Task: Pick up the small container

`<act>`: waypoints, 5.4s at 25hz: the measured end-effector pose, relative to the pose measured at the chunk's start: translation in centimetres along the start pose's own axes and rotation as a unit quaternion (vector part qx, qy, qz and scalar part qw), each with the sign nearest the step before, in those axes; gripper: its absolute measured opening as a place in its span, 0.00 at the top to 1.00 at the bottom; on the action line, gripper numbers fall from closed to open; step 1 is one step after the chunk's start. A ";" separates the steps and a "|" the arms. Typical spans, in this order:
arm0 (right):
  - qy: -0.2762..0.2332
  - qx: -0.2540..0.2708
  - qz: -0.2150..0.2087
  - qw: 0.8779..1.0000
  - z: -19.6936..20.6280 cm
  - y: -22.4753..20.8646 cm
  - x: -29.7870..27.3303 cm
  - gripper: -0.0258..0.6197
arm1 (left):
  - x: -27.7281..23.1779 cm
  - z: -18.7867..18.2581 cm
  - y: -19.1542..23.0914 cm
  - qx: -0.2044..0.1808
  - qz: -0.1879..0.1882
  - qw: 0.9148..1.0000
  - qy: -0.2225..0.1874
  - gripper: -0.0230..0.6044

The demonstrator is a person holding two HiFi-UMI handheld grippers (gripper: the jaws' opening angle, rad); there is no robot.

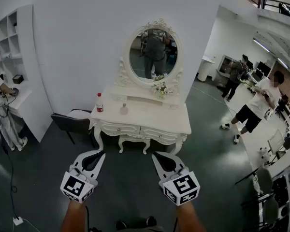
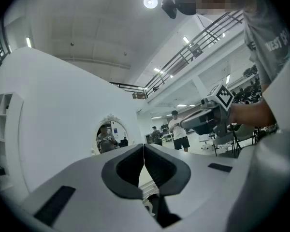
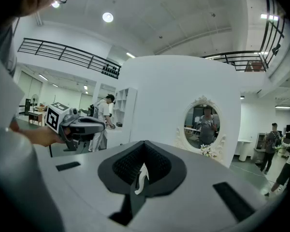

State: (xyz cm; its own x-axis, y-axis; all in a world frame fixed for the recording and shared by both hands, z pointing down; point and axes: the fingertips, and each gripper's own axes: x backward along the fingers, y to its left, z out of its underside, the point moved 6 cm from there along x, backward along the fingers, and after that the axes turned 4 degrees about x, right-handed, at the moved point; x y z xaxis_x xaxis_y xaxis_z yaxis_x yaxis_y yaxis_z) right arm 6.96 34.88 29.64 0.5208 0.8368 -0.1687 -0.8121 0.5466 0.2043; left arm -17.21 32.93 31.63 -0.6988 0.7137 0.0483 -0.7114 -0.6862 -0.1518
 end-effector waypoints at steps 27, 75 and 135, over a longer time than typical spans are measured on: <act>-0.022 -0.039 -0.047 0.998 1.8 -5.7 -9.7 0.92 | -5.3 3.8 6.2 0.008 -0.031 0.999 0.039 0.93; 0.016 -0.067 -0.020 0.997 5.7 -25.8 -28.4 0.92 | -32.6 10.5 19.7 0.031 0.018 0.998 0.057 0.93; 0.076 -0.074 -0.056 0.993 10.9 -35.3 -49.8 0.92 | -46.7 27.7 34.5 0.105 0.025 0.987 0.116 0.93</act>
State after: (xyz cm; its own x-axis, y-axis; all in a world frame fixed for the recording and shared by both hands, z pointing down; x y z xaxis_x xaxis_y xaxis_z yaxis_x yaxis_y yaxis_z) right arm 12.52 -25.76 41.37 0.5737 0.7503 -0.3285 -0.7868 0.6163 0.0337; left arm -11.23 -27.99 51.44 -0.7146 0.6746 -0.1853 -0.6934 -0.7180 0.0602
